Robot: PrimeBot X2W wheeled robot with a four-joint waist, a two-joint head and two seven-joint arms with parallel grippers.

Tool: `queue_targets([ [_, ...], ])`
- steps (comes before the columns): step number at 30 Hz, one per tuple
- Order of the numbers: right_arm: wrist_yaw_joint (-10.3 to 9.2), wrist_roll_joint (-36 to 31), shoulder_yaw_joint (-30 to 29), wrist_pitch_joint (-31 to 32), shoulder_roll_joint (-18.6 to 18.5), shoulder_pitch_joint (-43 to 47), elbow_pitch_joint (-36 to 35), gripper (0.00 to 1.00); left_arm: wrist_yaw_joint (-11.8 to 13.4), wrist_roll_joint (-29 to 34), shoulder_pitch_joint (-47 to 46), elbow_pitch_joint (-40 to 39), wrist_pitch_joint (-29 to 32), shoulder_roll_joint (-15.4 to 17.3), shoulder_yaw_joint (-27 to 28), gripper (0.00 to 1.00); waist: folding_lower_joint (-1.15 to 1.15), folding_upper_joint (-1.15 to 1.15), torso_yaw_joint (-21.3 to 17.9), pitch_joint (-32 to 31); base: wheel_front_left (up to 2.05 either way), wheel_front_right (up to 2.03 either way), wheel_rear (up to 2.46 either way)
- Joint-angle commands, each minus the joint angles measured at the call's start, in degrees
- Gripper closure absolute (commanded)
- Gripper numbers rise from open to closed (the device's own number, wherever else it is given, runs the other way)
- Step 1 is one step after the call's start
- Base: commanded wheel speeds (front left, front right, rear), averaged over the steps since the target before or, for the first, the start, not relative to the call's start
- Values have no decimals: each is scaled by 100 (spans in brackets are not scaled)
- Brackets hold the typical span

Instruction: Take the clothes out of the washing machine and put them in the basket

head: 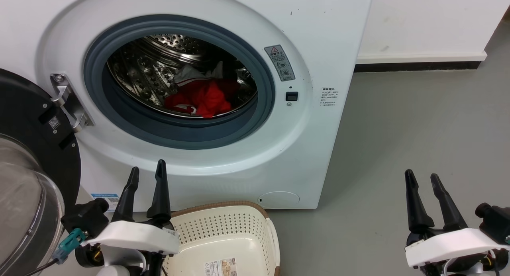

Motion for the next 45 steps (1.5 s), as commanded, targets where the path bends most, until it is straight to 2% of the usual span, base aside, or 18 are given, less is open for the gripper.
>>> queue_targets([
  [1, 0, -153, 2, -27, -21, -1, -83, 0, 24, 159, -8, -89, -47, 54, -29, 0, 0, 0, -1, 0, 0, 0, 0],
  [24, 0, -1557, -3, -66, -21, 97, -200, 0, 353, 1438, -14, -185, -376, 241, -184, 0, 0, 0, -8, 67, 0, 0, 0],
  [45, -1, -2575, -9, -124, -20, 213, -292, 0, 496, 2340, 159, -110, -619, 263, -204, 0, 0, 0, 23, 82, 0, 0, 0],
])
